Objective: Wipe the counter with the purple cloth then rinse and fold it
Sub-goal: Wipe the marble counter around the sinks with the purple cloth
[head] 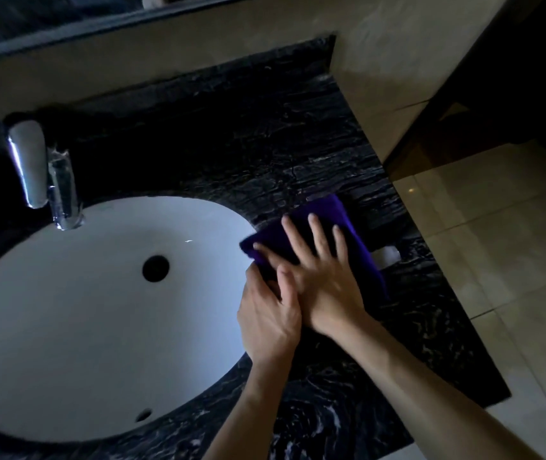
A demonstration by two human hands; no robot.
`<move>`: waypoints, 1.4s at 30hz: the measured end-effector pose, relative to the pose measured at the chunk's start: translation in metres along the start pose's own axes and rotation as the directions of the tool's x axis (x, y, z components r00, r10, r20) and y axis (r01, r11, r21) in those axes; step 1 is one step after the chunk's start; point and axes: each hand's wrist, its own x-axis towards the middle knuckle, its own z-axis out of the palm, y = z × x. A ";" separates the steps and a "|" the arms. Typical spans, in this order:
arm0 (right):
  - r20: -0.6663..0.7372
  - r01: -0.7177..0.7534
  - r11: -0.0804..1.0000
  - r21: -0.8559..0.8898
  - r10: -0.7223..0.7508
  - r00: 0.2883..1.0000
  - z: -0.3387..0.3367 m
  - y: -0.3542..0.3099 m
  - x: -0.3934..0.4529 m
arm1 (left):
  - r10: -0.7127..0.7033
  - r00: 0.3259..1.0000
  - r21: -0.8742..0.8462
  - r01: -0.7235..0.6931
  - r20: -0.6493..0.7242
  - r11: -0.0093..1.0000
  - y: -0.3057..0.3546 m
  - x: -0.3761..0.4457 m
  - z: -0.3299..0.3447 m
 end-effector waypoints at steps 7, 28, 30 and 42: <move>0.014 -0.089 0.994 0.068 0.089 0.996 0.001 -0.008 -0.068 | -0.002 0.999 -0.027 0.003 0.043 1.000 -0.001 -0.006 -0.004; 0.013 0.013 0.999 0.041 -0.014 1.000 -0.005 0.067 -0.051 | -0.162 0.987 0.126 0.159 0.007 0.979 0.030 0.032 0.028; 0.058 -0.045 0.999 0.016 0.044 0.997 -0.004 0.075 -0.079 | -0.161 0.987 0.156 0.160 -0.004 0.975 0.038 0.041 0.036; -0.071 -0.155 0.988 -0.003 0.155 0.985 -0.029 0.134 0.148 | -0.159 0.987 0.228 0.162 -0.033 0.960 0.039 0.044 0.042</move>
